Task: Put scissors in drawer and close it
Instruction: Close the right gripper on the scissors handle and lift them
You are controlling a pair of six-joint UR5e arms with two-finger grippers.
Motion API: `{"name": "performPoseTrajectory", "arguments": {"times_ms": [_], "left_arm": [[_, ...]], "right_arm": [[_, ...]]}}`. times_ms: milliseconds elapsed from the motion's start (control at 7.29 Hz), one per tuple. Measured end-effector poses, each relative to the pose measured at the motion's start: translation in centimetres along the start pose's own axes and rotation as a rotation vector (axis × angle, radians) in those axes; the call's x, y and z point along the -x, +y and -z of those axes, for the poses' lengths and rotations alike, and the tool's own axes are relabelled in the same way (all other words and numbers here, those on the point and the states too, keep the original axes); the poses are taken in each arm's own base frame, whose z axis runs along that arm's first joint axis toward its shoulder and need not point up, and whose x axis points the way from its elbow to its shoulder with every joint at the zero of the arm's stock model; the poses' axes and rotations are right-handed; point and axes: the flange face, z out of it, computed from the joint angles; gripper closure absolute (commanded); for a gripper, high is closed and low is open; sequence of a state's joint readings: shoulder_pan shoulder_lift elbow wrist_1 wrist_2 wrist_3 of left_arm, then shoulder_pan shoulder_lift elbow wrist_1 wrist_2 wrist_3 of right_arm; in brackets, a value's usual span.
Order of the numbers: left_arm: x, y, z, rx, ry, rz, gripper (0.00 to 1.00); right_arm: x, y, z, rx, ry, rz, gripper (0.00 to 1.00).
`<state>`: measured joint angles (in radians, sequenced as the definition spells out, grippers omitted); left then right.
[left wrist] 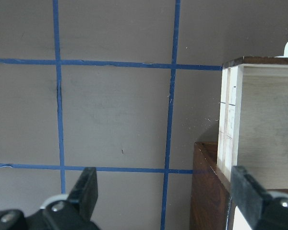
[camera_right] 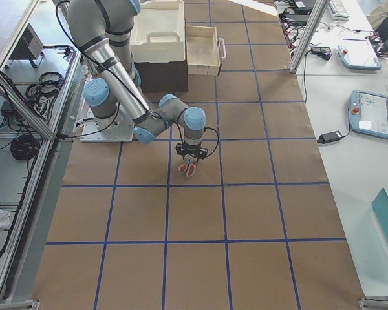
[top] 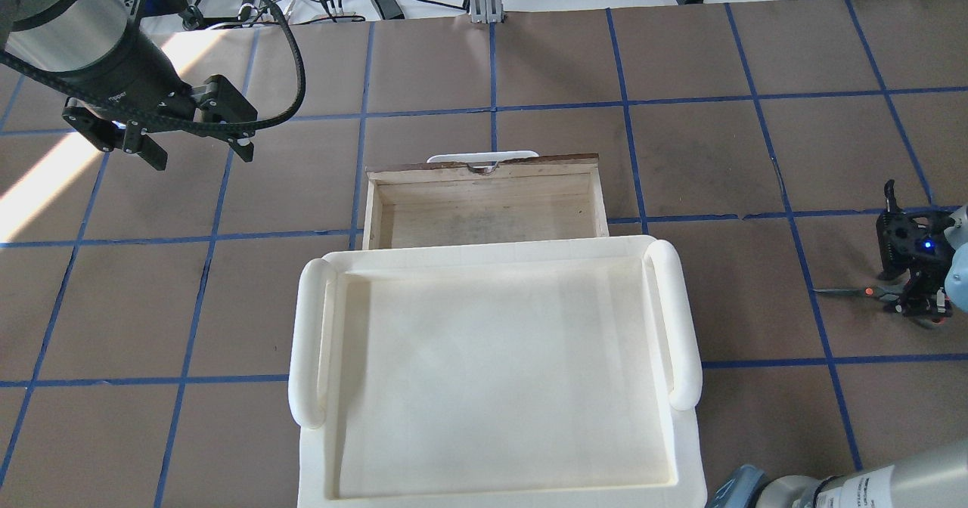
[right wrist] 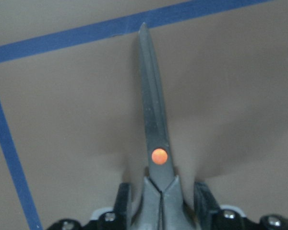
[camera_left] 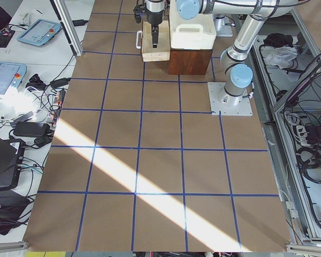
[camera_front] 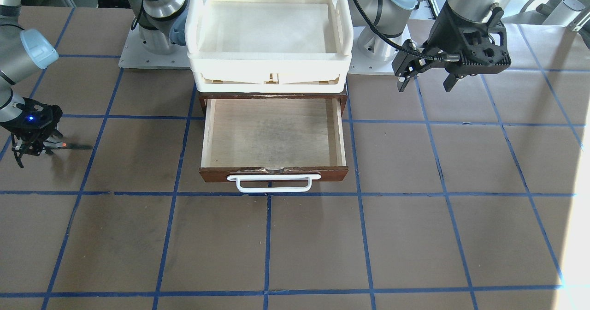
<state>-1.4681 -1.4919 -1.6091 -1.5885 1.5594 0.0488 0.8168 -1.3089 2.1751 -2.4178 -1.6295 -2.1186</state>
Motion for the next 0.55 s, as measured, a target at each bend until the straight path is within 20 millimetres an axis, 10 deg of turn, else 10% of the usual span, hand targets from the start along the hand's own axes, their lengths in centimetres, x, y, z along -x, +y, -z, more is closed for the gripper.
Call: {"name": "performPoseTrajectory", "arguments": {"times_ms": [549], "left_arm": [[-0.04,0.00,0.01,-0.001,0.000,-0.001,0.00]], "right_arm": [[-0.31,0.44,0.88,0.023,0.008,-0.005,1.00]]}}
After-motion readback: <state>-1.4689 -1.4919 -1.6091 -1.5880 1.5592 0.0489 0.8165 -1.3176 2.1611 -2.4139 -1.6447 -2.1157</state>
